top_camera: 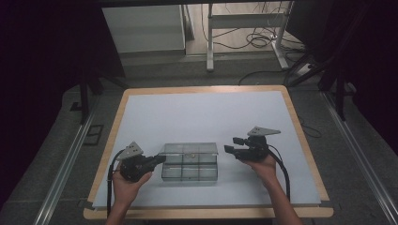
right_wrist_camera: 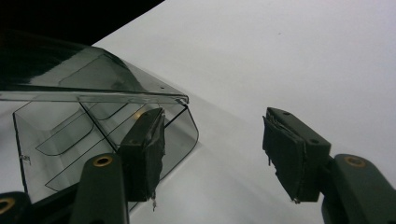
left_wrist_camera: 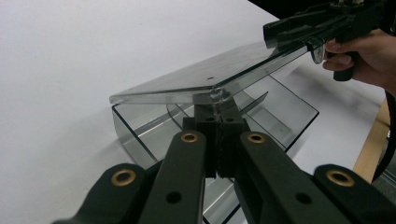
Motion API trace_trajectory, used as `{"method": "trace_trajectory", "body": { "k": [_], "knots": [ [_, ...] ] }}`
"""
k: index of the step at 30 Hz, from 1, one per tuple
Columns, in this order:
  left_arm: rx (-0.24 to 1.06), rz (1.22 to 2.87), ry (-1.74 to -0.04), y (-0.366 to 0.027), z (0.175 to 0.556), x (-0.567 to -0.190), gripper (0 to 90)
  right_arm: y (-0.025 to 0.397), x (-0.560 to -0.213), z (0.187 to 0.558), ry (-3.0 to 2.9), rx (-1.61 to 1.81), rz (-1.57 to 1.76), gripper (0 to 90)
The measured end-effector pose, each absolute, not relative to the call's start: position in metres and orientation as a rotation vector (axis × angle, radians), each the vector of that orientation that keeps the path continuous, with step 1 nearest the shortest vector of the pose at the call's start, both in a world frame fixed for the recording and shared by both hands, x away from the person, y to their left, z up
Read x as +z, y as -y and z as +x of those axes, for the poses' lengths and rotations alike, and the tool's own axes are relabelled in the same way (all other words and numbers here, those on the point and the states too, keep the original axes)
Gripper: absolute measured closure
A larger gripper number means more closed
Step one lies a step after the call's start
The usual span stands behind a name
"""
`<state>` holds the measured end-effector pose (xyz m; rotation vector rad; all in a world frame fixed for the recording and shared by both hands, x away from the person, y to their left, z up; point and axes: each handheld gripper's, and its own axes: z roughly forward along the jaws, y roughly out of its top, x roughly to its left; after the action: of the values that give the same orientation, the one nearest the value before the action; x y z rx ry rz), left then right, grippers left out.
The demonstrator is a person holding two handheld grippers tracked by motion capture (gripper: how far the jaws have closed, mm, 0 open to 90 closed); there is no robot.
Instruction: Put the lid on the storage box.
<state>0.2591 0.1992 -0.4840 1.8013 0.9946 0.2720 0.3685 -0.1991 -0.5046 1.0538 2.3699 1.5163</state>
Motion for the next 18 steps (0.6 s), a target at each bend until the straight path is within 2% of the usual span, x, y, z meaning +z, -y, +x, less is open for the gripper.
{"method": "trace_trajectory", "body": {
  "k": [18],
  "knots": [
    [0.256, 1.84, -0.999, -0.196, 0.249, -0.499, 89.7, 0.199, -0.511, 0.368, -2.38, 1.509, 1.073, 37.4]
  ]
}}
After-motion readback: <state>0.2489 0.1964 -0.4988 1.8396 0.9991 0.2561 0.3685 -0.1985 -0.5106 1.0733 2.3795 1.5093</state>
